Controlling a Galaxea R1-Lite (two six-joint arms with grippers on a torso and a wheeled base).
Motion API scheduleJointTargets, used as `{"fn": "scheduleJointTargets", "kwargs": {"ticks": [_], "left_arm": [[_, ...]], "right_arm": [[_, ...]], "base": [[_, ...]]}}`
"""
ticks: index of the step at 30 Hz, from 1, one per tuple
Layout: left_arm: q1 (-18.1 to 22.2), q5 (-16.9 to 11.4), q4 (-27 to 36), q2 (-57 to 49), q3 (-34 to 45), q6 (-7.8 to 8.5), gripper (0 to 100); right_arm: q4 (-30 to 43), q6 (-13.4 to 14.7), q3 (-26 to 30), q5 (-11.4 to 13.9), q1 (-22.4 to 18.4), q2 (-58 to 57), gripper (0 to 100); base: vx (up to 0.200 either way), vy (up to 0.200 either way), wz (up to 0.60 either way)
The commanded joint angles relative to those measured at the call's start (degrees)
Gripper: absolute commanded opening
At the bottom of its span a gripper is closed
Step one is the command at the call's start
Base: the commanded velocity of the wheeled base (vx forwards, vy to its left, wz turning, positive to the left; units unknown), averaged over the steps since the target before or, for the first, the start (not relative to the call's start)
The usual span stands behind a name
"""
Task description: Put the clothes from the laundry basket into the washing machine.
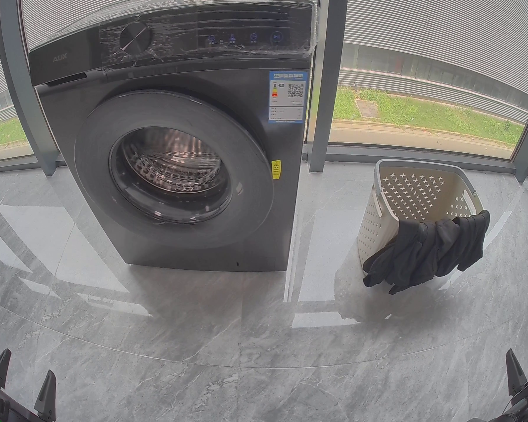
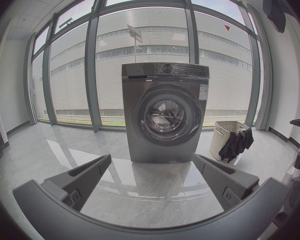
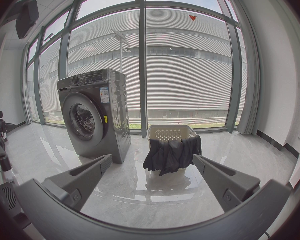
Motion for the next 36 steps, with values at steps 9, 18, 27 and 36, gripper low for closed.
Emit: {"fn": "scheduleJointTargets", "kwargs": {"ticks": [9,18,27,36], "left_arm": [[0.0,0.0,0.0,-0.9,1.0,-0.04,100],[0.0,0.0,0.0,-0.9,1.0,-0.04,100],[0.0,0.0,0.0,-0.9,1.0,-0.04,100],[0.0,0.0,0.0,-0.9,1.0,-0.04,100]], "right_arm": [[0.0,0.0,1.0,0.0,0.0,-0.9,100],[0.0,0.0,1.0,0.0,0.0,-0.9,100],[0.0,0.0,1.0,0.0,0.0,-0.9,100],[0.0,0.0,1.0,0.0,0.0,-0.9,100]], "base": [[0.000,-0.022,0.00],[0.000,0.000,0.00],[0.000,-0.178,0.00],[0.000,-0.200,0.00]]}}
